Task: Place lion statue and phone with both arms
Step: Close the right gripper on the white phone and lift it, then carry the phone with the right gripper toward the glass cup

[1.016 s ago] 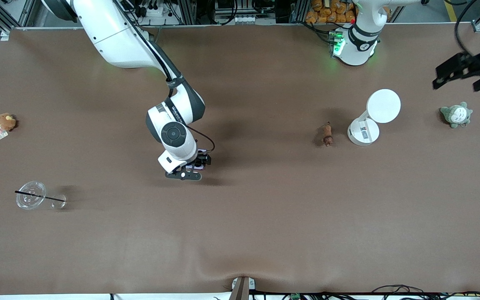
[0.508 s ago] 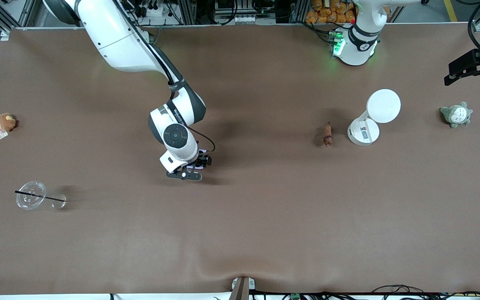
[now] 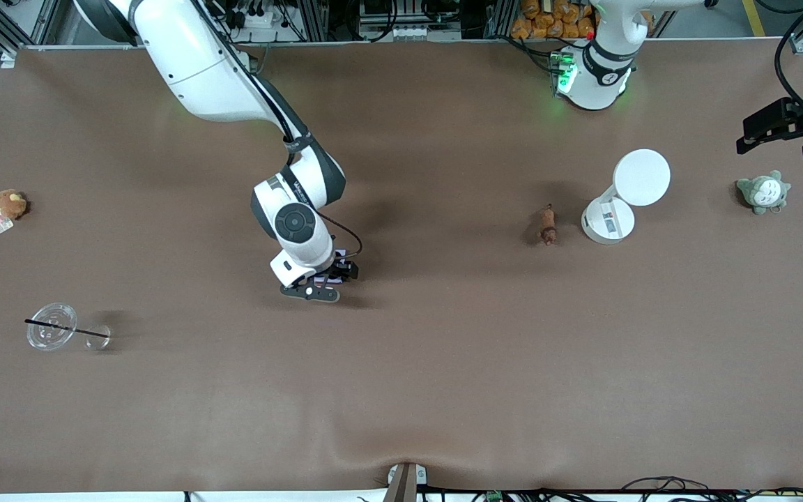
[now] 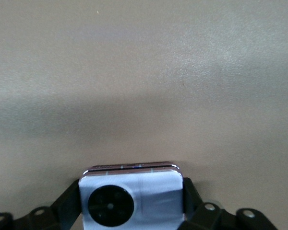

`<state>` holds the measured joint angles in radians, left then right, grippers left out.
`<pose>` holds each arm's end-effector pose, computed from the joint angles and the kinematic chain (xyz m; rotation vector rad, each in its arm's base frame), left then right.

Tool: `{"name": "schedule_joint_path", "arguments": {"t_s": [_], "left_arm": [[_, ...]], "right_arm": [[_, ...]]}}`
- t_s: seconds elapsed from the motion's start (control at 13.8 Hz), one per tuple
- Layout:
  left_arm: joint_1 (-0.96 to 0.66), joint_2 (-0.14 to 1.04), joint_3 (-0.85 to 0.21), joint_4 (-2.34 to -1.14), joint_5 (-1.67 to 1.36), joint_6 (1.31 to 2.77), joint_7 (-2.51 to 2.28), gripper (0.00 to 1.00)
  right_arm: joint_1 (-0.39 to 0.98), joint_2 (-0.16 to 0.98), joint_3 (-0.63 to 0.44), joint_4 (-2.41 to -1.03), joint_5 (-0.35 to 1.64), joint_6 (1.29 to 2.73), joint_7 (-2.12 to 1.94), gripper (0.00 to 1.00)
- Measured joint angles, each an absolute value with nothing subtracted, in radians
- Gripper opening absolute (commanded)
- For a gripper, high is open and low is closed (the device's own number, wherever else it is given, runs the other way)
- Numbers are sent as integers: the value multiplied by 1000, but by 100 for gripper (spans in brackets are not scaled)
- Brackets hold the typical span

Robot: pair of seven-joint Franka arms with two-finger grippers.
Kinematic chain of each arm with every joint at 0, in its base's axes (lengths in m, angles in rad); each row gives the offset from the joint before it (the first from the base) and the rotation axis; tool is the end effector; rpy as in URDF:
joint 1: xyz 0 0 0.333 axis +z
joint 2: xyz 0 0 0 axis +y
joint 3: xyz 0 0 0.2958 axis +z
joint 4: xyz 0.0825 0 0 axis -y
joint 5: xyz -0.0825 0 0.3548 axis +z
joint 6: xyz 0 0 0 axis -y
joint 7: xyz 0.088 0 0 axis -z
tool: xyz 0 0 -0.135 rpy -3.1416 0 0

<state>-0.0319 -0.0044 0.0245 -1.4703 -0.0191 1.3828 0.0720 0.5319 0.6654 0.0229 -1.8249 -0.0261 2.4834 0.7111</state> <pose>0.5019 -0.0065 0.6065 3.1146 -0.1281 -0.1286 0.5234 0.3235 0.1471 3.1285 -0.2200 -0.0068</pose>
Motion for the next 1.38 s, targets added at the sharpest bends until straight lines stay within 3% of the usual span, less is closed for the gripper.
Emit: {"name": "schedule_joint_path", "arguments": {"t_s": [0.36,0.87,1.16,1.38], "left_arm": [[-33,-1,24,-1470,-19,1383,72,100],[-32,7,25,-1470,-19,1384,72,100],[-30,12,25,-1470,-20,1384,72,100],[-34,19,23,-1470,-22,1384,72,100]], "right_arm": [[514,628,2,-1843,-24,2443,729,0],[180,434,-12,-1807,-25,2254,346,0],[59,484,-11,-1753,-27,2278,163,0],[5,621,-11,-1638,-29,2326,33,0]]}}
